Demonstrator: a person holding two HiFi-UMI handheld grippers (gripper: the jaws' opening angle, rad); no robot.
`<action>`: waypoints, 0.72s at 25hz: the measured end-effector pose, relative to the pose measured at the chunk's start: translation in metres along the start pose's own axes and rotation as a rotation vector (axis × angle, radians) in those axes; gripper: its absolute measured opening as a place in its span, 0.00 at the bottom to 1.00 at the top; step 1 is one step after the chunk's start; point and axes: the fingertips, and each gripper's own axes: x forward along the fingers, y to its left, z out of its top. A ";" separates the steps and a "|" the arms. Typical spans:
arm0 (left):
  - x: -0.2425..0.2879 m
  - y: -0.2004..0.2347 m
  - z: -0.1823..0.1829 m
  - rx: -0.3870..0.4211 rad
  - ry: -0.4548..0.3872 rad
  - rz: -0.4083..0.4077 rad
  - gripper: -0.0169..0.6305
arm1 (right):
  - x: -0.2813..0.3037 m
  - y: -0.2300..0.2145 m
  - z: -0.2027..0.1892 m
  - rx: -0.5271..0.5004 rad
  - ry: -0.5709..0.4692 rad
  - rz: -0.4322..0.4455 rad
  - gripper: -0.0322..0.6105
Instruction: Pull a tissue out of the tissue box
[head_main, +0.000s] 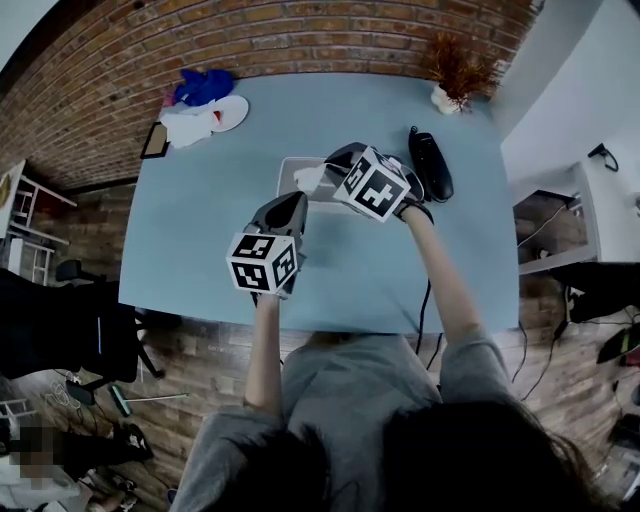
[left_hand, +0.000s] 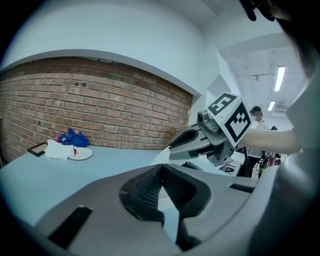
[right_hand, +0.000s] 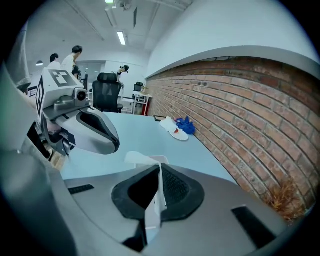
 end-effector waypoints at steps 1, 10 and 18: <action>-0.002 -0.001 0.001 0.003 -0.006 -0.001 0.03 | -0.004 0.000 0.002 0.006 -0.014 -0.006 0.05; -0.021 -0.014 0.023 0.040 -0.077 -0.017 0.03 | -0.045 0.004 0.031 0.097 -0.190 -0.034 0.05; -0.049 -0.028 0.041 0.076 -0.157 -0.042 0.03 | -0.075 0.017 0.044 0.185 -0.374 -0.078 0.05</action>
